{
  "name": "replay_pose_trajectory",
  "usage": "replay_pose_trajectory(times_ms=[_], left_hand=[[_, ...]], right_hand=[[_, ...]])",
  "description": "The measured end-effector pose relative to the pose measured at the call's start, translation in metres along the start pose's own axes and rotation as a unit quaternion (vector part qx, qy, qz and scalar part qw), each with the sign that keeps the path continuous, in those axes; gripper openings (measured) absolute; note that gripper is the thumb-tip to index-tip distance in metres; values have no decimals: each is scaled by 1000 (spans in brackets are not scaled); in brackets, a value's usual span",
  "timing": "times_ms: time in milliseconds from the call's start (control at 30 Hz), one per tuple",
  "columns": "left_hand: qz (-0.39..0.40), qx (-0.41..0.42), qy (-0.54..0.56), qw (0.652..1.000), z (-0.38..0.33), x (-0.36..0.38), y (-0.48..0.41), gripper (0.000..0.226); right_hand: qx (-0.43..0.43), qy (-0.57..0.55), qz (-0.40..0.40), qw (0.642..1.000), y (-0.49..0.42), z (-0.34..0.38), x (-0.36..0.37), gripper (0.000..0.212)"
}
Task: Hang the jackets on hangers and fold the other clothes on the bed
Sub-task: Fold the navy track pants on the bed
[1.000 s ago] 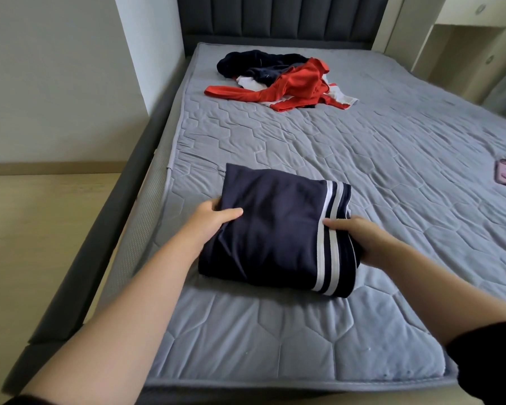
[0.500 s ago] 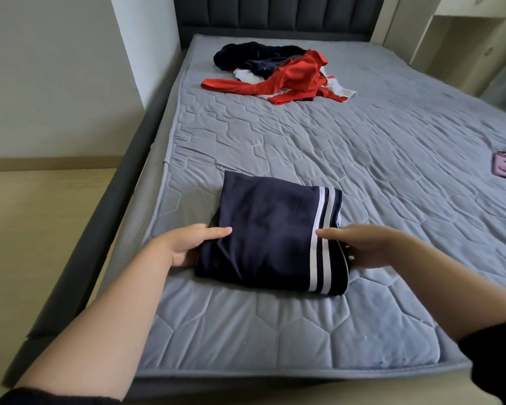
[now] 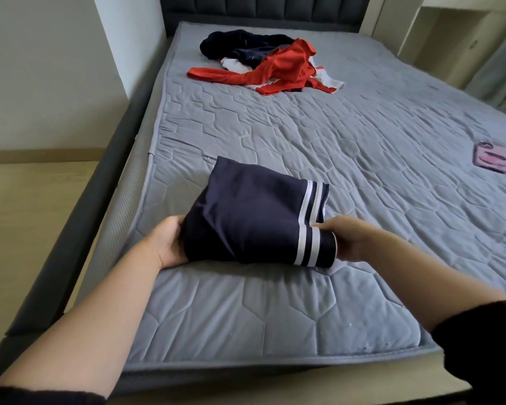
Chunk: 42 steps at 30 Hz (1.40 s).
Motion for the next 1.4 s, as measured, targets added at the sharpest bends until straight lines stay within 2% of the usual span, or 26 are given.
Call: replay_pose_trajectory(times_ms=[67, 100, 133, 167, 233, 267, 300, 333, 433, 467, 567, 733, 800, 867, 933, 967, 1000, 1033, 1067, 1100, 1133, 1167, 1200, 1267, 1300, 1400], left_hand=[[7, 2, 1, 1000, 2, -2, 2, 36], [11, 6, 4, 1000, 2, -4, 3, 33], [15, 10, 8, 1000, 1, -6, 5, 33], [21, 12, 7, 1000, 1, -7, 6, 33], [39, 14, -19, 999, 1, -8, 8, 31], [41, 14, -35, 998, 1, -8, 8, 30], [37, 11, -49, 998, 1, -7, 8, 29], [28, 7, -57, 998, 2, -6, 8, 31], [9, -3, -76, 997, 4, 0, 9, 42], [8, -4, -82, 997, 5, 2, 10, 42], [-17, -12, -105, 994, 3, -1, 15, 36], [-47, -57, -175, 982, 3, -5, 24, 33], [-52, -84, -272, 957, 3, -2, 28, 33], [-62, -89, -387, 916, -3, 2, 34, 32], [-69, -94, -454, 883, -9, 7, 38, 31], [-85, -84, -473, 873, -14, 10, 37, 31], [-116, -54, -485, 865, -22, 13, 36, 30], [-158, -6, -488, 858, -32, 16, 33, 28], [-199, 54, -486, 849, -44, 18, 29, 28], [-224, 115, -476, 843, -53, 22, 24, 30], [-220, 159, -460, 845, -56, 28, 21, 39], [-193, 169, -439, 861, -52, 34, 18, 52], [-164, 159, -415, 881, -43, 38, 15, 64], [-139, 129, -365, 912, -25, 37, 8, 73], [-134, 113, -348, 921, -17, 35, 4, 73], [-111, 72, -308, 942, -4, 31, 0, 75]], right_hand=[[2, 108, -52, 993, 0, 0, -3, 28], [-14, 211, -96, 973, 2, 5, -6, 30], [-42, 331, -161, 929, 5, 15, -10, 34], [-91, 424, -239, 869, 10, 28, -12, 38], [-251, 480, -359, 760, 34, 57, 2, 54], [-347, 482, -361, 719, 48, 66, 19, 62], [-417, 505, -320, 685, 56, 69, 41, 72], [-450, 549, -264, 653, 60, 64, 64, 82], [-414, 711, -178, 539, 47, 28, 121, 106], [-389, 734, -171, 529, 39, 20, 129, 107], [-323, 722, -174, 586, 17, 21, 122, 102], [-278, 709, -166, 626, -2, 28, 94, 93], [-272, 712, -164, 626, -1, 27, 95, 95], [-271, 716, -159, 623, 1, 27, 99, 98], [-258, 716, -96, 641, 4, 24, 99, 104], [-250, 697, -46, 671, 6, 25, 97, 105], [-255, 647, -5, 719, 10, 30, 93, 102], [-280, 568, 3, 774, 14, 40, 87, 92], [-317, 476, -43, 819, 18, 54, 74, 78], [-344, 405, -138, 836, 21, 64, 56, 66], [-339, 360, -241, 835, 20, 66, 35, 60], [-306, 322, -312, 840, 18, 61, 17, 61], [-250, 275, -330, 868, 11, 48, 4, 64], [-136, 173, -262, 940, -9, 15, -5, 65], [-99, 127, -215, 963, -15, 3, -5, 62], [-44, -24, -107, 993, -21, -8, -4, 52]])
Point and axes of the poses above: each hand's wrist, its own y-axis away from the middle knuckle, its own x-axis out of the palm, z = x × y, the point moved 6 cm from there along -y, towards the middle knuckle, and after that the axes turned 12 degrees about y, right-handed, at the moved point
